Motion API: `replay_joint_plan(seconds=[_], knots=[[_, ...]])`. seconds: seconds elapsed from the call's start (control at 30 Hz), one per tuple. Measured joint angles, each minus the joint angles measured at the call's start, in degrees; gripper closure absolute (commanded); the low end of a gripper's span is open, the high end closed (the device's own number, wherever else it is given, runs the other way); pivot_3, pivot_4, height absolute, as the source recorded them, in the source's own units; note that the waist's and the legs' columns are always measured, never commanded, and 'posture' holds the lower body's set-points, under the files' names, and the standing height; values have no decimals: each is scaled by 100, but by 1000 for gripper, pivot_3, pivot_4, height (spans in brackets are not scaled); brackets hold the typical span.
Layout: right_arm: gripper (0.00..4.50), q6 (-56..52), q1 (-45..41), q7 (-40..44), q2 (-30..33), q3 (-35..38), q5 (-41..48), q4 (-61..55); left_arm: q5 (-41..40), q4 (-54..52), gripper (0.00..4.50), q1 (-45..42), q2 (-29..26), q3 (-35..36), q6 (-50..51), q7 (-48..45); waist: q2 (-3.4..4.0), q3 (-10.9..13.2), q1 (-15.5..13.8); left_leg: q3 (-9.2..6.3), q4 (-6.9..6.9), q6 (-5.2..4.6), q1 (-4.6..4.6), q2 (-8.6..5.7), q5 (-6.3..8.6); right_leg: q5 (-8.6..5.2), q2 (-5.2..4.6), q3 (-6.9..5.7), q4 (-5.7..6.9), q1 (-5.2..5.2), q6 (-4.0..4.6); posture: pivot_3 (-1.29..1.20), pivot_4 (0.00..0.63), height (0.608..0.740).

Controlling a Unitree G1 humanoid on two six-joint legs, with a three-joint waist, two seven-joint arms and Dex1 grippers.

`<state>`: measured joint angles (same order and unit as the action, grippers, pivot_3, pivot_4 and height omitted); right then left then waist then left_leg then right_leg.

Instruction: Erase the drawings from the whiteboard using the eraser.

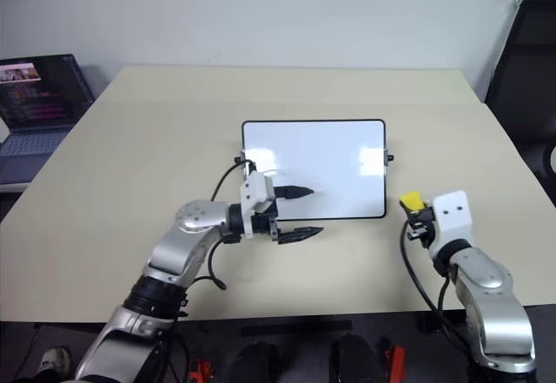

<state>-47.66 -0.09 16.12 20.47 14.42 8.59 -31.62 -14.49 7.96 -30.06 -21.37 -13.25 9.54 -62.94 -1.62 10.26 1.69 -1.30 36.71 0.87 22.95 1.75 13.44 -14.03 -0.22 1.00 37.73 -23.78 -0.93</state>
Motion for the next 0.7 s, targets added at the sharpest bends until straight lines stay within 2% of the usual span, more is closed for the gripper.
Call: replay_joint_plan(seconds=[0.27, 0.7], knots=[[3377, -672, 33, -477, -457, 404, 227, -83, -16, 199, 0, -57, -7, -215, -1, -617, 2, 1, 0, -1, -2, 0, 1, 0, 0, -1, 0, 0, -1, -1, 1, 0, 150, 740], [3377, -560, -188, -628, -642, 395, 405, 439, 80, 189, 0, -54, -47, -223, -123, -623, 3, 1, 0, -3, -2, -1, 1, 1, 0, -3, 2, -1, -1, 0, 3, 0, 150, 740]])
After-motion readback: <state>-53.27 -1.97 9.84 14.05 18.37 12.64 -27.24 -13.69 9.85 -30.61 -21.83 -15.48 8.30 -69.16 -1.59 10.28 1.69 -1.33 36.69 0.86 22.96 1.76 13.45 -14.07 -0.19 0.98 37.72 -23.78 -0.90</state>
